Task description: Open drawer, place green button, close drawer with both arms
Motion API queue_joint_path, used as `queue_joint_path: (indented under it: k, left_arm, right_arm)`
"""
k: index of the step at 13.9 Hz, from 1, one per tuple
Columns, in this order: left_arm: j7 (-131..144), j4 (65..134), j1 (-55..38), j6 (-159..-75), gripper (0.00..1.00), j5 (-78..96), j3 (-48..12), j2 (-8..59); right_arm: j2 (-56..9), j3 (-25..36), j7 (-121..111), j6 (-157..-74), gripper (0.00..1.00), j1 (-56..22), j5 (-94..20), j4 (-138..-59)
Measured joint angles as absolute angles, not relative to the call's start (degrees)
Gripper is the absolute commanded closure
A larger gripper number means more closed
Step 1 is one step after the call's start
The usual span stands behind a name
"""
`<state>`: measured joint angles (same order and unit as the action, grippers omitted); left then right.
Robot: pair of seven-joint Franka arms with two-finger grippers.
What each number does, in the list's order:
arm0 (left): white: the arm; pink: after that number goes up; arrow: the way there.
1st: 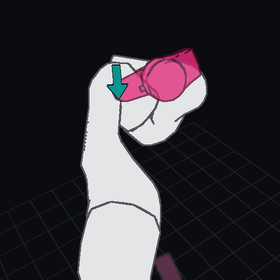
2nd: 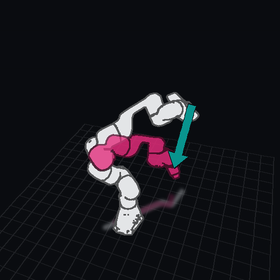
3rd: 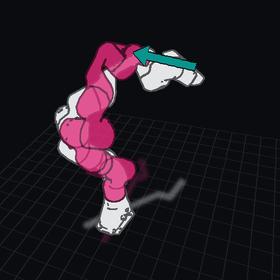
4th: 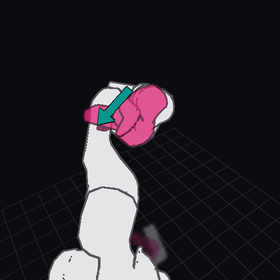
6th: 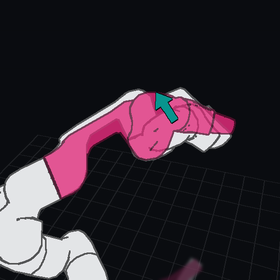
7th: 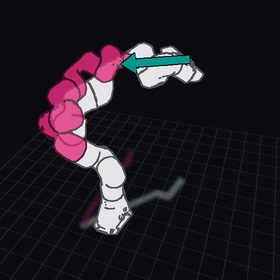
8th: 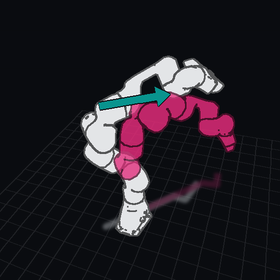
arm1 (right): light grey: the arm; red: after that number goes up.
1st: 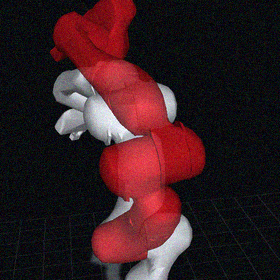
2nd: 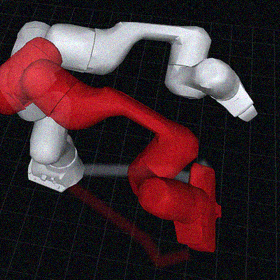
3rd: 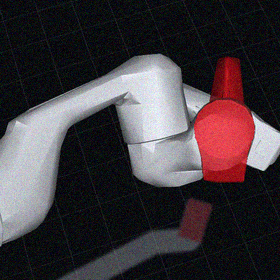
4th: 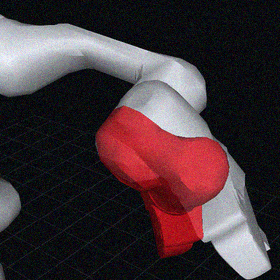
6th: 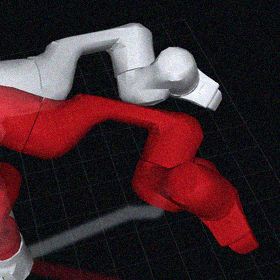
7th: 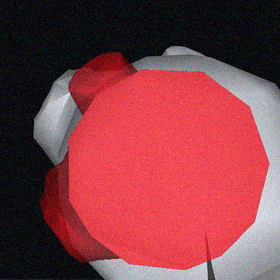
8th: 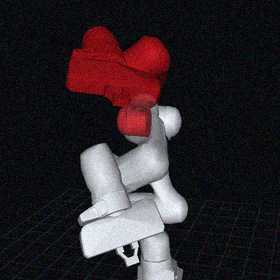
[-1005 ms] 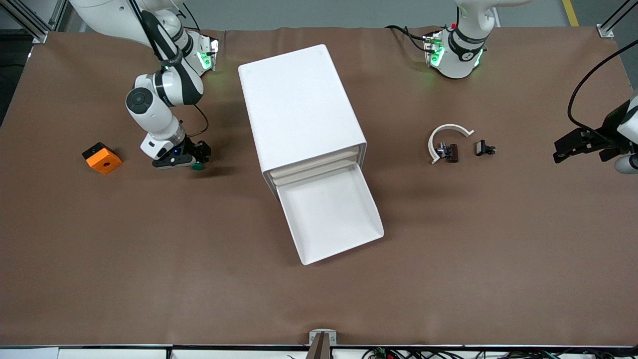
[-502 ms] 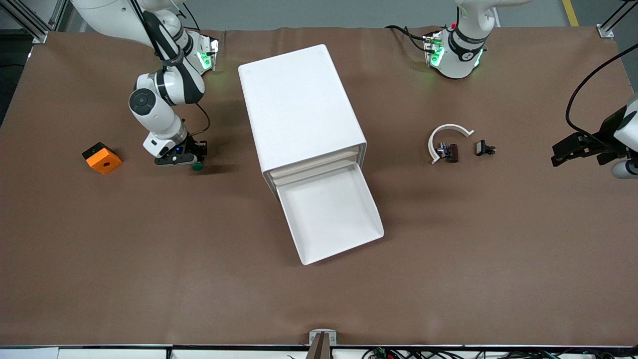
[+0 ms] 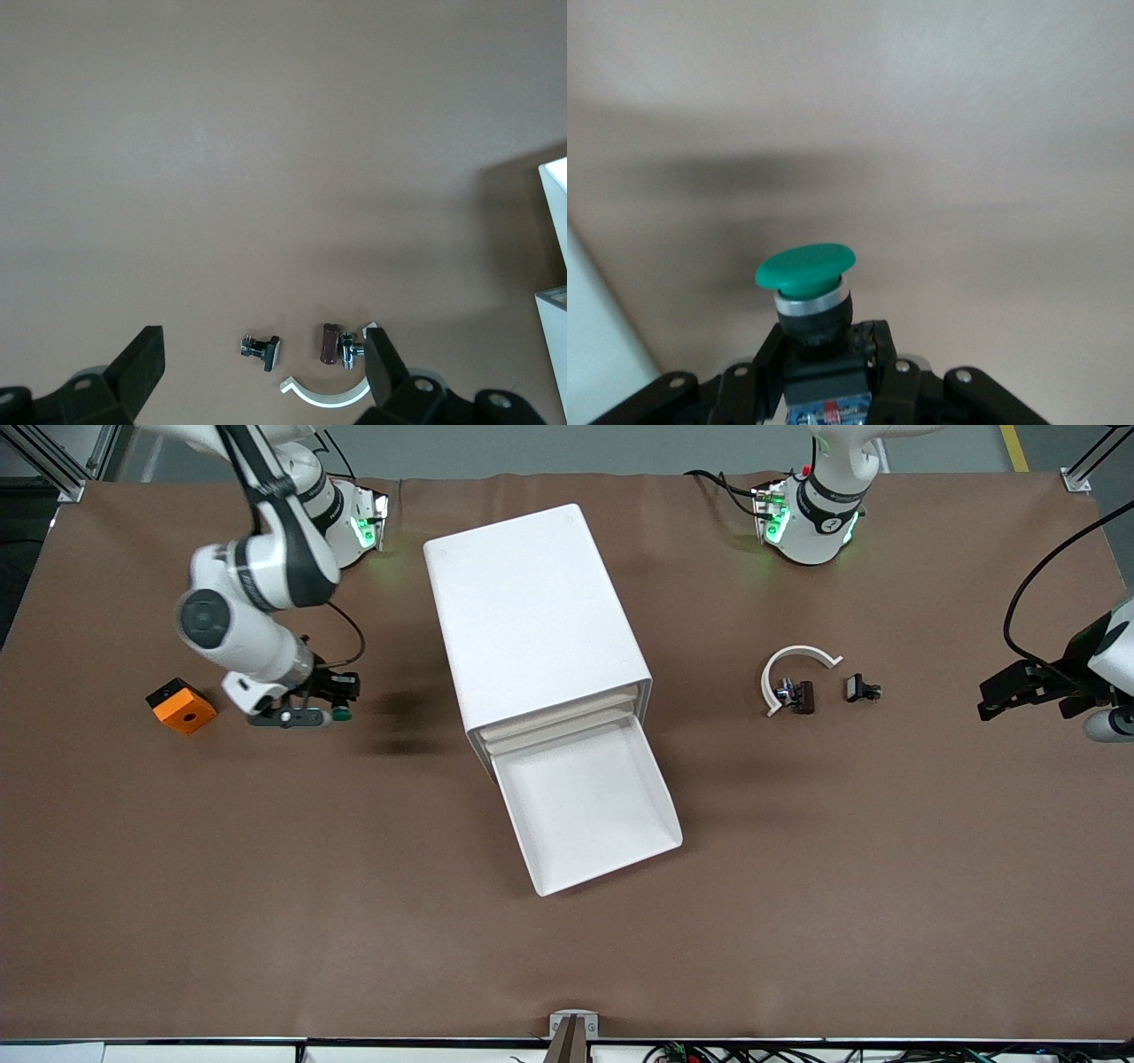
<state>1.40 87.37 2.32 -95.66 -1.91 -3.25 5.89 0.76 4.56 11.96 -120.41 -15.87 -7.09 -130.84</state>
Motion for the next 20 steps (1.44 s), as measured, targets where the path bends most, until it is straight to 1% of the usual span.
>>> queue_joint_path:
  k: [2,4,5,7,9,11,15,17,20]
  left_arm:
    - [1.4,87.35,2.2,-95.66,0.0,-1.91,-3.26,5.82]
    - [1.4,87.33,2.02,-95.66,0.0,-1.91,-3.33,5.67]
    - [1.4,87.33,1.91,-95.66,0.0,-1.91,-3.34,5.58]
    - [1.4,87.32,1.8,-95.66,0.0,-1.91,-3.35,5.51]
    - [1.4,87.32,1.79,-95.66,0.0,-1.91,-3.34,5.51]
    - [1.4,87.32,1.73,-95.66,0.0,-1.91,-3.35,5.51]
    - [1.4,87.36,1.67,-95.66,0.0,-1.91,-3.35,5.52]
    - [1.4,87.38,1.65,-95.67,0.0,-1.91,-3.35,5.56]
    - [1.4,87.39,1.57,-95.96,0.0,-1.91,-3.36,5.61]
  right_arm:
    - [2.23,4.85,18.3,-103.92,1.0,-14.91,-7.11,-117.57]
    - [1.9,4.86,25.39,-90.96,1.0,-14.3,-7.22,-105.49]
    - [1.17,4.86,28.99,-86.84,1.0,-14.2,-7.48,-100.69]
    - [-1.37,4.65,37.6,-82.19,1.0,-14.24,-10.87,-94.12]
    - [-4.62,4.31,47.43,-79.66,1.0,-14.39,-15.56,-88.88]
    - [-7.9,3.62,56.1,-77.32,1.0,-15.71,-17.0,-82.79]
    - [-16.92,2.6,78.19,-76.89,1.0,-23.57,-17.73,-68.23]
    - [-22.78,2.54,89.05,-78.57,1.0,-27.36,-17.96,-61.98]
    - [-29.96,2.61,102.17,-83.79,1.0,-31.98,-17.97,-57.51]
